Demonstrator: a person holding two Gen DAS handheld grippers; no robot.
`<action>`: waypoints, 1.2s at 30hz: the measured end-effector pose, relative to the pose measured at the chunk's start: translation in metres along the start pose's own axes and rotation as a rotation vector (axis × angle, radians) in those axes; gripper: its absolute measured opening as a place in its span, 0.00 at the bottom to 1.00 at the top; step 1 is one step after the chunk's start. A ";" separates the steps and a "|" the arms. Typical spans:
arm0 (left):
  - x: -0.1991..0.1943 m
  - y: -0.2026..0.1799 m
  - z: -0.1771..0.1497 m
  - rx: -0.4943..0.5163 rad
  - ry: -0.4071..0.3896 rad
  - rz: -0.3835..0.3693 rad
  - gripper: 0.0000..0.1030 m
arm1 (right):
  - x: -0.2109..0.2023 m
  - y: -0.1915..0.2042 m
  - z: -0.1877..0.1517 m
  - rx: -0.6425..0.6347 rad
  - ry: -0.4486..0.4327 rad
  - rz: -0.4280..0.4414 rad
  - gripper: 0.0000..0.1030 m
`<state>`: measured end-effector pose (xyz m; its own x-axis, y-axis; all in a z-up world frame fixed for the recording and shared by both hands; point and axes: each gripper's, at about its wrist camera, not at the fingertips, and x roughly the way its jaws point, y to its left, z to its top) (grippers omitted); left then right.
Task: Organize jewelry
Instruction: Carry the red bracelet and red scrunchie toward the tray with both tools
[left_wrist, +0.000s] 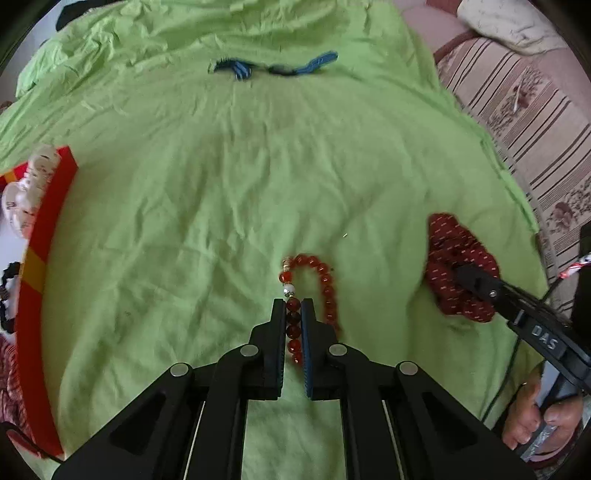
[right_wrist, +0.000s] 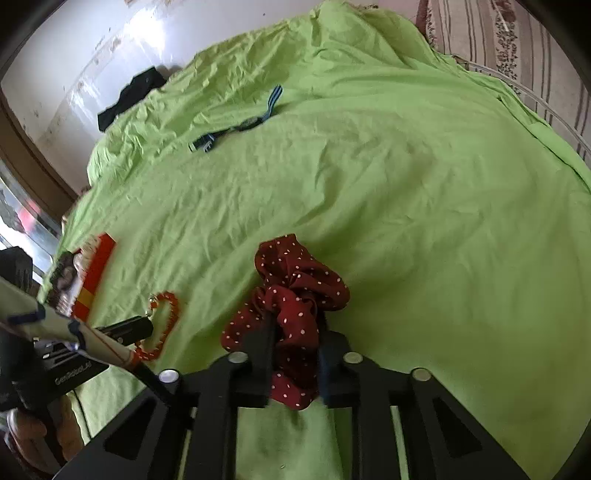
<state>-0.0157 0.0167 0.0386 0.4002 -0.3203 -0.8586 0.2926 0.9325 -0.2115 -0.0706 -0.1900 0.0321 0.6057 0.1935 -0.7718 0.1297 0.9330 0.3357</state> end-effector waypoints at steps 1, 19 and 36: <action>-0.007 0.000 -0.001 -0.006 -0.012 -0.005 0.07 | -0.004 0.000 0.000 0.006 -0.007 0.005 0.15; -0.142 -0.022 -0.041 0.036 -0.197 0.000 0.07 | -0.080 0.054 -0.031 -0.060 -0.104 0.081 0.14; -0.179 -0.014 -0.074 0.019 -0.259 0.007 0.07 | -0.089 0.084 -0.062 -0.132 -0.075 0.075 0.15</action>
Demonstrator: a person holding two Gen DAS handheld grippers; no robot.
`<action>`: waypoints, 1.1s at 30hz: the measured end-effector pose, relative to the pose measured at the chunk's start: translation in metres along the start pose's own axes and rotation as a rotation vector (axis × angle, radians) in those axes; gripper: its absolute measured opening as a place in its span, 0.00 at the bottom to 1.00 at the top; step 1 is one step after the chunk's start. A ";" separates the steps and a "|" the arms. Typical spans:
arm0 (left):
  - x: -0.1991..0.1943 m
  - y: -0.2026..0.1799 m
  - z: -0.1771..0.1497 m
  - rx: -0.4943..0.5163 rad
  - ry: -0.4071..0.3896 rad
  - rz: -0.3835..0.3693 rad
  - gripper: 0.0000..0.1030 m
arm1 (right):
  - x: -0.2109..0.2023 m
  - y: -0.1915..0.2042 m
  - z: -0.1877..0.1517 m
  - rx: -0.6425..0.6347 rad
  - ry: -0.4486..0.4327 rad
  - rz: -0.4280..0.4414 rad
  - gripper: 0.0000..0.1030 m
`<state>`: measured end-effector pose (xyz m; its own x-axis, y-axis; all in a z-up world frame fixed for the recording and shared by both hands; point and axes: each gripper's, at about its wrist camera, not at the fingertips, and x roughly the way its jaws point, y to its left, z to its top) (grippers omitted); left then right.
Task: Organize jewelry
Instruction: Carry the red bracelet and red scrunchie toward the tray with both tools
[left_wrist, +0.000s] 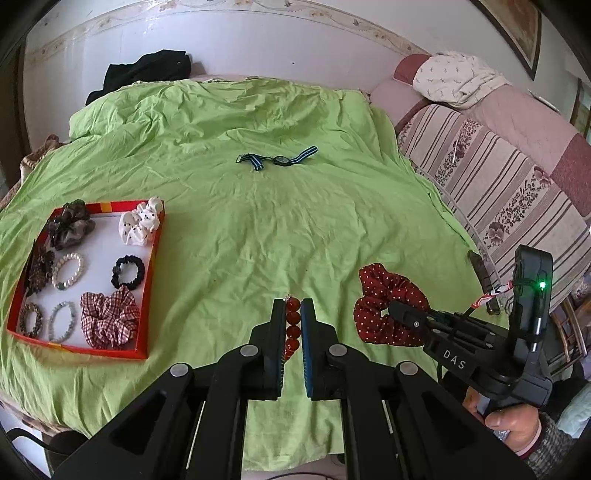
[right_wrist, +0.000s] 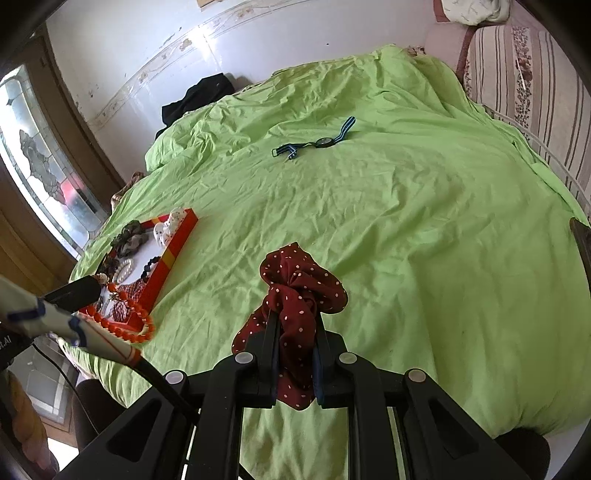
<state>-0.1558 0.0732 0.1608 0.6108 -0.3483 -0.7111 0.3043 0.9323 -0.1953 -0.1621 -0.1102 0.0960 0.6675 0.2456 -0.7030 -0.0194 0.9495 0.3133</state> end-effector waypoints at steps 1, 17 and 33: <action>0.000 0.001 -0.001 0.000 0.001 0.001 0.07 | 0.000 0.001 -0.001 -0.004 0.001 -0.003 0.15; -0.016 0.031 0.002 -0.042 -0.040 0.051 0.07 | 0.008 0.018 -0.002 -0.026 0.020 0.006 0.15; -0.062 0.128 0.032 -0.176 -0.069 0.104 0.07 | 0.021 0.035 0.001 -0.076 0.033 0.060 0.15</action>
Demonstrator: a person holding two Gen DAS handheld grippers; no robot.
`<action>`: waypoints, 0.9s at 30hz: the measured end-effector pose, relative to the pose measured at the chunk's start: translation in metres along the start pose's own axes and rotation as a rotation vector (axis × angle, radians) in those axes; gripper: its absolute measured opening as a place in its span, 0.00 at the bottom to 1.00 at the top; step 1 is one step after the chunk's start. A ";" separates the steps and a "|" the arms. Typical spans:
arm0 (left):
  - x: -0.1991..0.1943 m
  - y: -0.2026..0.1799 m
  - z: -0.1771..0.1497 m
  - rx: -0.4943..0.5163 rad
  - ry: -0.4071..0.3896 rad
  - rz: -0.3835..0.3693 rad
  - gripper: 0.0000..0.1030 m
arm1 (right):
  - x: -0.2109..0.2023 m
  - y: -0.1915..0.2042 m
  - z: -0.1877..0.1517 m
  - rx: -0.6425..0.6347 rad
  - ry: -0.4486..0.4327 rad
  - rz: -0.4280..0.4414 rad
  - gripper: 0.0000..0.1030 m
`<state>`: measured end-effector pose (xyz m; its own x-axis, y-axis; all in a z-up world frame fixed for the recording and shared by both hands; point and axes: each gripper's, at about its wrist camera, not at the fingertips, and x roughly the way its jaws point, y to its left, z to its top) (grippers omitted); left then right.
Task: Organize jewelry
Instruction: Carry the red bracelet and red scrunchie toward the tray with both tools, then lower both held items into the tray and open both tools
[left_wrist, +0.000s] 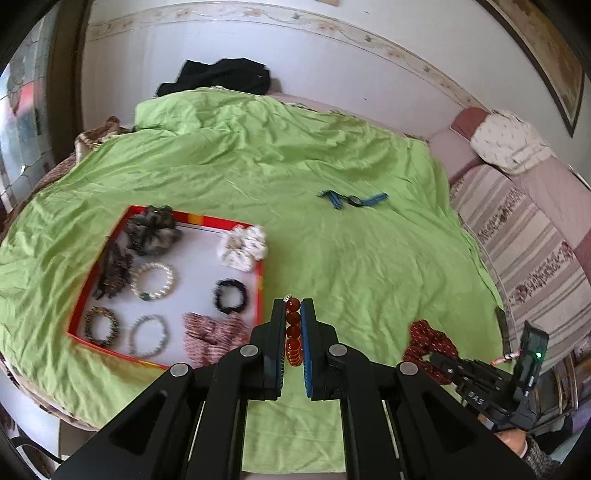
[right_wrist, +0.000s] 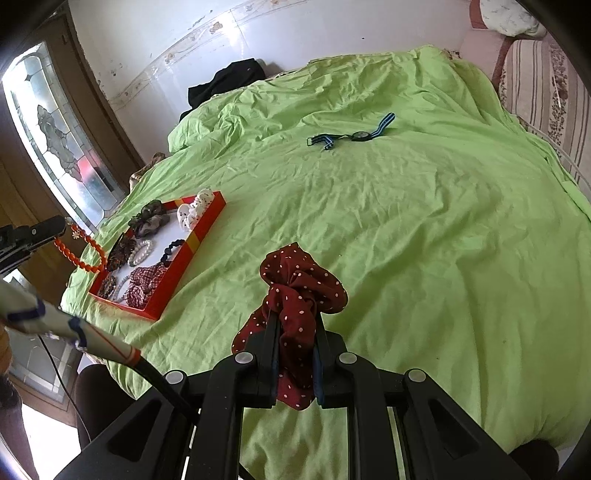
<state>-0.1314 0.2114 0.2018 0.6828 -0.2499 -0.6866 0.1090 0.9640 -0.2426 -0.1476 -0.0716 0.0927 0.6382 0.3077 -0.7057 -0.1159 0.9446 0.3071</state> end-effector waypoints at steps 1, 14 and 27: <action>0.000 0.007 0.002 -0.005 -0.003 0.020 0.07 | 0.001 0.001 0.000 -0.003 0.002 0.004 0.15; 0.030 0.072 0.001 -0.099 0.066 0.119 0.07 | 0.025 0.020 0.002 -0.048 0.051 0.009 0.14; 0.071 0.061 -0.003 -0.036 0.105 0.083 0.07 | 0.039 0.025 0.007 -0.073 0.100 -0.022 0.14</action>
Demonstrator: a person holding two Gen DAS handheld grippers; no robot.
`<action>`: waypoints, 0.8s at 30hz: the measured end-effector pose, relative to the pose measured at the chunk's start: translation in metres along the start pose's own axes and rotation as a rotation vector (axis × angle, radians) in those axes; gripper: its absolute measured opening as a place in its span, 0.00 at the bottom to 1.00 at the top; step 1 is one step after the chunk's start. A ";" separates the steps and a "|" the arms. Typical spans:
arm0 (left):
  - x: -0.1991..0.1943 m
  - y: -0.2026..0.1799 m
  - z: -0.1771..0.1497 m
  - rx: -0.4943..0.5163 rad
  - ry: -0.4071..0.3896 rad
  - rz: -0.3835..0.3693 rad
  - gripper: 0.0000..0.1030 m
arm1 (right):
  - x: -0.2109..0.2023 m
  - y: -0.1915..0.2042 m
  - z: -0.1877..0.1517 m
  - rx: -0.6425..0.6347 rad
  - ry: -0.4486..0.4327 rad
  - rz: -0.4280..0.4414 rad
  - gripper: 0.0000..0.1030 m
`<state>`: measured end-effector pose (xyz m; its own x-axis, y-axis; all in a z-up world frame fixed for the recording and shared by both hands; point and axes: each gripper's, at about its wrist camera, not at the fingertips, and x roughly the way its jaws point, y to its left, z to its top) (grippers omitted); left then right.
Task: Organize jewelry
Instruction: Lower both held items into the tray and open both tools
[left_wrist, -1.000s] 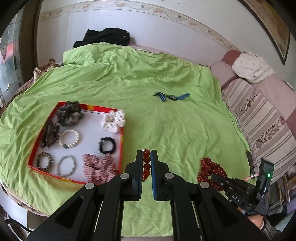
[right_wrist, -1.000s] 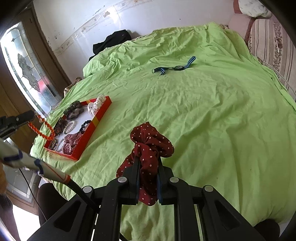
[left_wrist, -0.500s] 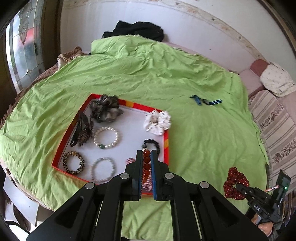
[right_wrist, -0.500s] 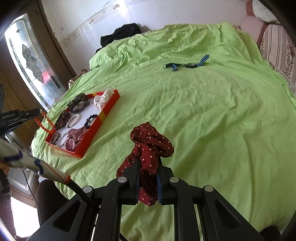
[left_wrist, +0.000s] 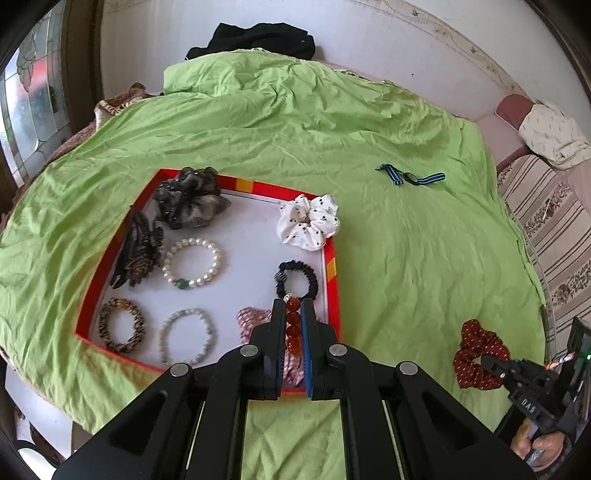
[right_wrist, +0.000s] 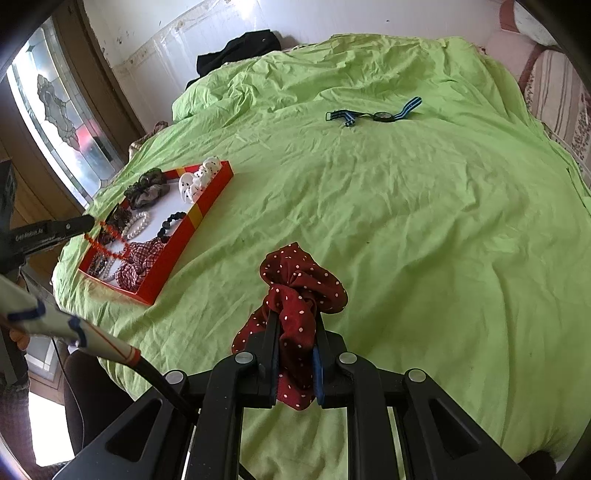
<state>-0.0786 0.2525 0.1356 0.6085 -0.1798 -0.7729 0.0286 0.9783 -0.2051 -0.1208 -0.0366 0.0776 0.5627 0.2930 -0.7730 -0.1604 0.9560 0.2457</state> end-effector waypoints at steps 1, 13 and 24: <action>0.001 -0.001 0.004 0.004 -0.005 -0.009 0.07 | 0.000 0.003 0.003 -0.009 -0.001 0.000 0.14; 0.077 0.011 0.101 0.001 0.069 -0.080 0.07 | 0.034 0.083 0.068 -0.158 -0.010 0.131 0.15; 0.169 0.069 0.126 -0.030 0.234 -0.034 0.07 | 0.133 0.184 0.110 -0.199 0.088 0.370 0.15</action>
<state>0.1260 0.3028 0.0667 0.4072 -0.2352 -0.8825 0.0203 0.9684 -0.2487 0.0135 0.1768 0.0848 0.3680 0.6089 -0.7027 -0.4965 0.7677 0.4051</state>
